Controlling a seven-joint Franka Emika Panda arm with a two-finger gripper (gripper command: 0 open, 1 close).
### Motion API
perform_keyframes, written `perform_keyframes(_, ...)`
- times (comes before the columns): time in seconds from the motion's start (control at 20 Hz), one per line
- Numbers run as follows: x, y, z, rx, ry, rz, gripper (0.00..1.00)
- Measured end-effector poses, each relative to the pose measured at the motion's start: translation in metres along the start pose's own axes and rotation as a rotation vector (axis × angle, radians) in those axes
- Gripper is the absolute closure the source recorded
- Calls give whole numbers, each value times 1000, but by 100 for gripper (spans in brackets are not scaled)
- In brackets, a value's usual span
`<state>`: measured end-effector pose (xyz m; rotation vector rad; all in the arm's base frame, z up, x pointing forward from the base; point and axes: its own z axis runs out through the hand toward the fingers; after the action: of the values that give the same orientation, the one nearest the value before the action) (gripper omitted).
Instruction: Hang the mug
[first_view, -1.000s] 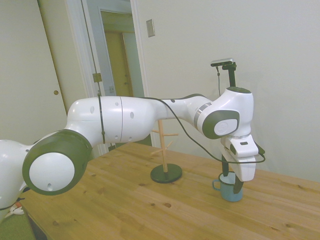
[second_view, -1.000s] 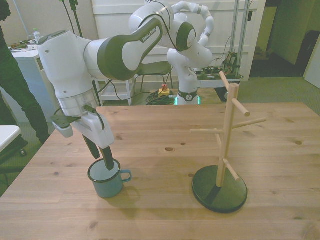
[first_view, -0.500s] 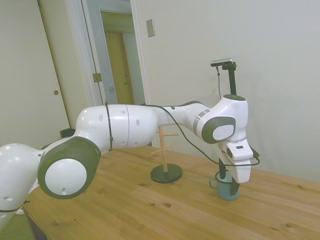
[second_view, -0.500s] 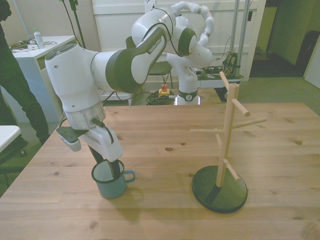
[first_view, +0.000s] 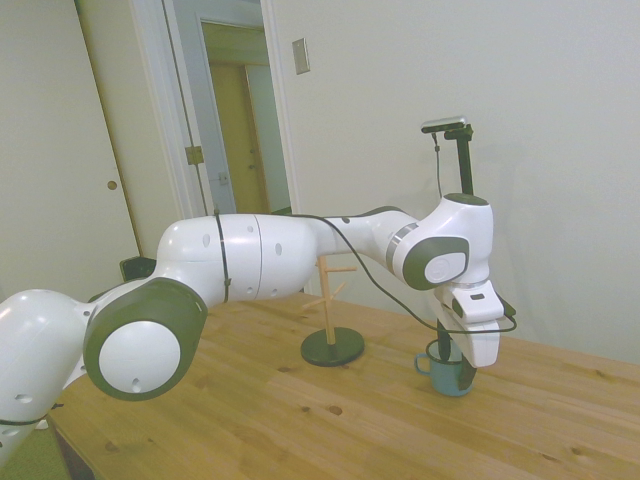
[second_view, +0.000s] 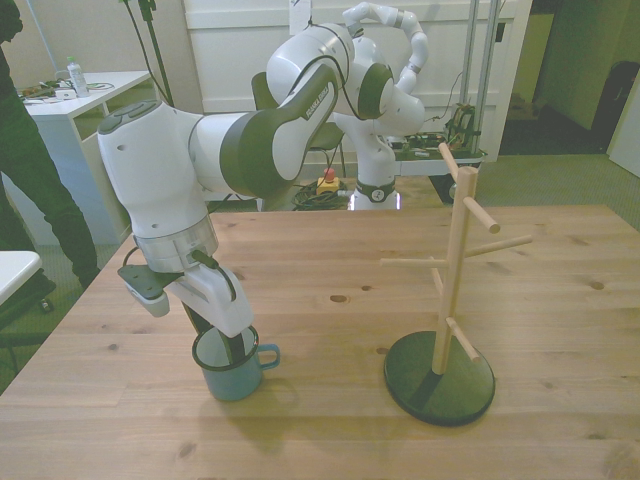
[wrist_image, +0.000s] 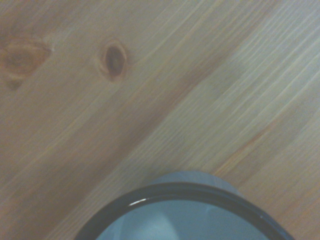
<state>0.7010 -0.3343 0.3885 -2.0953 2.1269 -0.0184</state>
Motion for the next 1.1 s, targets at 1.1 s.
perform_keyframes(1.1,10,10,-11,2,-2,-51,100)
